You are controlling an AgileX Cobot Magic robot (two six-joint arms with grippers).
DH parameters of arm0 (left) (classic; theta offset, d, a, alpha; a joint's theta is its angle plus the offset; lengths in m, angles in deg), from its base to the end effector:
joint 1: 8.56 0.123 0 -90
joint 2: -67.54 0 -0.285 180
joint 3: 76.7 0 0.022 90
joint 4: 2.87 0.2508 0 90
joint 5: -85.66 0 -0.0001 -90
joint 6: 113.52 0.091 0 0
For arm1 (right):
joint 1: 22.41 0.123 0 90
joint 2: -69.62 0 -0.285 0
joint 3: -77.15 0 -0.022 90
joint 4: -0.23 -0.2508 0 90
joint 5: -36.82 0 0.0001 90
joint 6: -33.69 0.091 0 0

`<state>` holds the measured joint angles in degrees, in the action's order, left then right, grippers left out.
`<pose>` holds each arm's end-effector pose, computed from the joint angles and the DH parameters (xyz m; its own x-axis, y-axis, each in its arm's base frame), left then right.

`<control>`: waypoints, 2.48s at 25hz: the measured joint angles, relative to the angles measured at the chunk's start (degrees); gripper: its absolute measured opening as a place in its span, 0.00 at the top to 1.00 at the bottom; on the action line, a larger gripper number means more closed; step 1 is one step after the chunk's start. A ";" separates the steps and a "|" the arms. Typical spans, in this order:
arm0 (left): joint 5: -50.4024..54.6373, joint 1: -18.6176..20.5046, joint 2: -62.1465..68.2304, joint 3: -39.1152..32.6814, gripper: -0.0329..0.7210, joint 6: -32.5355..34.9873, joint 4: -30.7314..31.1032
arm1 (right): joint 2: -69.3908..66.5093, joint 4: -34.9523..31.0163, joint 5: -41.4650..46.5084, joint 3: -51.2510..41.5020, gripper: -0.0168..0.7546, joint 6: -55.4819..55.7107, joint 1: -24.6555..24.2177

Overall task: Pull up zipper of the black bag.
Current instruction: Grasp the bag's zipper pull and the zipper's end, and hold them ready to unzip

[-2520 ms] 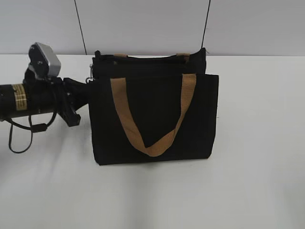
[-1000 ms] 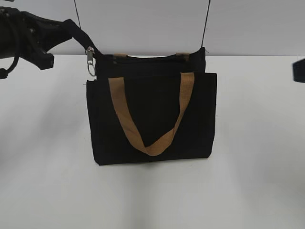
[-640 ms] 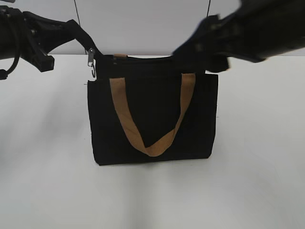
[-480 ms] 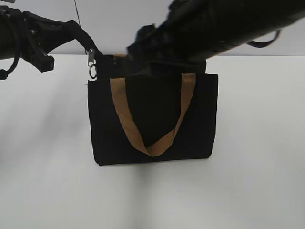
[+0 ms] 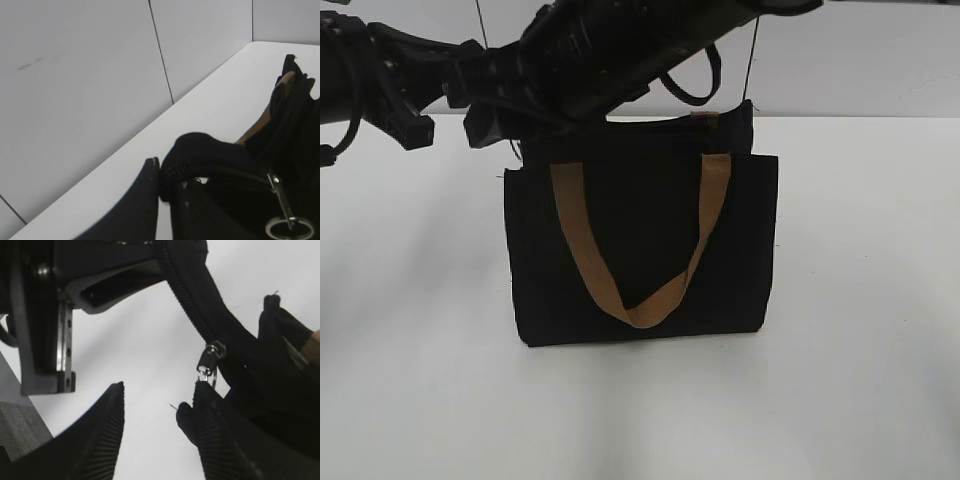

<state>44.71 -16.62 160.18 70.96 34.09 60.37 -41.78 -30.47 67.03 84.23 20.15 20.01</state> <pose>0.2925 -0.0951 0.2645 0.0605 0.3230 -0.9445 0.7134 0.6478 0.2672 0.2934 0.2998 0.2900 -0.6572 -0.2922 -0.6948 -0.6590 0.6702 0.3415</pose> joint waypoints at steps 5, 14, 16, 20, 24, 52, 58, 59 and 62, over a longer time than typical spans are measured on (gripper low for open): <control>-0.55 0.00 0.00 0.00 0.93 0.00 -0.14 | -3.37 -1.90 0.23 1.68 0.54 1.71 -0.13; -1.16 0.00 0.00 0.00 0.93 0.00 -0.18 | -3.84 -0.17 0.48 1.73 0.54 3.90 -1.95; -1.23 0.00 0.00 0.00 0.93 0.00 -0.18 | -3.84 1.83 1.23 1.73 0.54 5.39 -2.01; -1.23 0.00 0.00 0.00 0.93 0.00 -0.18 | -3.84 7.14 3.99 1.73 0.54 9.17 -2.01; -1.61 0.00 0.00 0.00 0.93 0.00 -0.18 | -3.84 8.27 3.68 1.73 0.54 10.40 -2.01; -3.76 0.00 0.00 0.00 0.93 -1.25 -0.18 | -6.62 3.16 -5.20 1.73 0.75 10.91 -1.96; -3.02 0.00 0.00 0.00 0.93 -2.35 0.35 | -6.56 4.22 -3.60 1.73 0.92 10.91 -1.92; -2.26 0.00 0.00 0.00 0.93 -3.12 0.99 | -6.43 4.22 -2.33 1.73 0.92 10.91 -1.92; 0.99 0.00 0.00 0.00 0.93 -10.18 5.29 | -5.17 3.86 1.68 1.73 0.92 9.34 -1.92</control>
<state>45.70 -16.62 160.18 70.96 23.92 65.66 -46.94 -26.61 68.71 85.96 29.49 18.09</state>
